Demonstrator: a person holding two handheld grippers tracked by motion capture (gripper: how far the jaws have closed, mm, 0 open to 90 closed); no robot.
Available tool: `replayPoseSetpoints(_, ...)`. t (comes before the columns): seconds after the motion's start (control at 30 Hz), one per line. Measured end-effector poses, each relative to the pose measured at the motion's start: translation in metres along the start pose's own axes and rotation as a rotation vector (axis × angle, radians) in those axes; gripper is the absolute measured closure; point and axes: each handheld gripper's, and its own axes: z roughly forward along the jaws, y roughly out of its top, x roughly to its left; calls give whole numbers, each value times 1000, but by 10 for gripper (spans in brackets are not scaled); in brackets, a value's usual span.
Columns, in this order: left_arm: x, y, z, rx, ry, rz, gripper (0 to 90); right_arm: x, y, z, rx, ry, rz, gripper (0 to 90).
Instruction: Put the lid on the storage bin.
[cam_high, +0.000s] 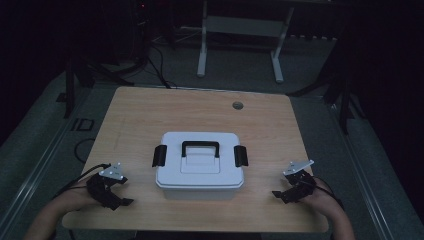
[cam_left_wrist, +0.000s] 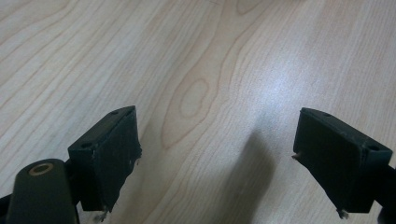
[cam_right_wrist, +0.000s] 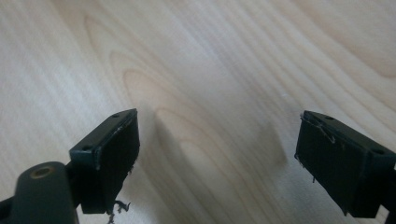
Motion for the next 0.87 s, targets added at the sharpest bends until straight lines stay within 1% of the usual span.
replayPoseSetpoints(0.03,1,-1,-2,-19,1,-7,143,0,-3,-3,-43,-23,34,133)
replayPoseSetpoints(0.07,1,-1,-2,-19,1,-7,143,0,-3,-3,-43,-23,34,133)
replayPoseSetpoints(0.1,1,-1,-2,-19,1,-7,143,0,-6,-4,-76,-31,54,133)
replayPoseSetpoints(0.13,2,-2,-4,-40,4,-18,143,0,-6,-4,-76,-31,54,133)
replayPoseSetpoints(0.17,2,-3,-5,-53,8,-21,143,0,-11,-6,-142,-67,97,133)
replayPoseSetpoints(0.23,3,-3,-8,-90,22,-34,143,1,-18,-9,-217,-109,155,133)
replayPoseSetpoints(0.27,3,-3,-9,-117,49,-47,143,3,-22,-13,-270,-162,180,133)
replayPoseSetpoints(0.3,3,-3,-9,-117,49,-47,143,3,-22,-13,-270,-162,180,133)
replayPoseSetpoints(0.33,3,-4,-9,-121,60,-49,143,4,-24,-15,-298,-179,192,133)
replayPoseSetpoints(0.37,2,-4,-10,-128,58,-47,143,6,-25,-16,-322,-196,202,133)
replayPoseSetpoints(0.4,2,-4,-9,-134,57,-50,142,9,-26,-17,-352,-231,214,133)
replayPoseSetpoints(0.43,1,-4,-9,-134,62,-49,142,9,-26,-17,-352,-231,214,133)
replayPoseSetpoints(0.47,0,-4,-9,-129,74,-45,138,9,-27,-17,-359,-244,219,133)
replayPoseSetpoints(0.53,0,-4,-8,-128,78,-48,131,10,-29,-17,-374,-279,232,133)
replayPoseSetpoints(0.67,1,-6,-11,-151,81,-69,131,12,-33,-18,-416,-342,271,133)
replayPoseSetpoints(0.7,1,-6,-11,-151,81,-69,131,12,-33,-18,-416,-342,271,133)
replayPoseSetpoints(0.73,3,-7,-13,-169,84,-84,131,13,-34,-18,-434,-365,292,133)
replayPoseSetpoints(0.8,3,-7,-14,-174,84,-85,131,13,-35,-18,-440,-373,292,133)
replayPoseSetpoints(0.83,3,-8,-14,-178,89,-90,131,14,-36,-18,-449,-392,306,133)
replayPoseSetpoints(0.87,3,-8,-14,-178,89,-90,131,14,-36,-18,-449,-392,306,133)
